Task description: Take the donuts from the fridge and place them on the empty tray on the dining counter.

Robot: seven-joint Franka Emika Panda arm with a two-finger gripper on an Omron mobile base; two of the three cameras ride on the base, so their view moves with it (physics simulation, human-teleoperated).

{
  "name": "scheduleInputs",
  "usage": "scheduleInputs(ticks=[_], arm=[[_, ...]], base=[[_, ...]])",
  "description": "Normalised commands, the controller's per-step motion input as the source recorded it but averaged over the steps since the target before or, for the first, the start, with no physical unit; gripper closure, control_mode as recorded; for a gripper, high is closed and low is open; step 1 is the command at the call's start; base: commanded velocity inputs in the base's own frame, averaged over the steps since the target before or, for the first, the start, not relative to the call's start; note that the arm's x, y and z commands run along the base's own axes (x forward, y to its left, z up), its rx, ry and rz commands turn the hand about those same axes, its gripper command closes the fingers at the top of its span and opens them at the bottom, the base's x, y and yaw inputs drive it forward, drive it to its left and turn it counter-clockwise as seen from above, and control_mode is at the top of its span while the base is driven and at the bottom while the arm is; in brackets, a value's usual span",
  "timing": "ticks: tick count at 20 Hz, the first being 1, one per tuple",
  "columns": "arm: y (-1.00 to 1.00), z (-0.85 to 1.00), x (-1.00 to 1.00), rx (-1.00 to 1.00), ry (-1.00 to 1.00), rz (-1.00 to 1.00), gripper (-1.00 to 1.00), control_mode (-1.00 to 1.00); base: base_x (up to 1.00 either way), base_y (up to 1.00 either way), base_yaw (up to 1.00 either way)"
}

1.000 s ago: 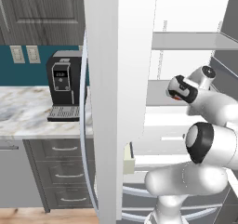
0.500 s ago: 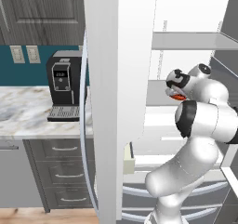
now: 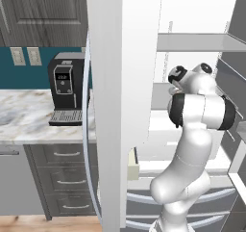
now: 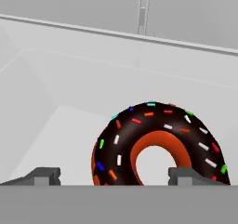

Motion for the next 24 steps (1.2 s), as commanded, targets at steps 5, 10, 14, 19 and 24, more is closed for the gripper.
scheduleInputs(ticks=[5,10,14,19,24], arm=[[0.0,-0.48,0.24,0.0,-0.05,0.0,-1.0,-1.0],[0.0,-0.86,0.06,0.0,-0.03,0.0,1.0,-1.0],[0.13,-0.98,0.0,-0.02,0.01,0.0,1.0,-1.0],[-0.05,-0.29,-0.41,0.0,0.01,0.0,1.0,-1.0],[-0.21,-0.02,-1.0,0.01,-0.09,0.02,1.0,-1.0]], base=[[0.0,0.0,0.0],[0.0,0.0,0.0],[0.0,0.0,0.0],[0.0,0.0,0.0],[0.0,0.0,0.0]])
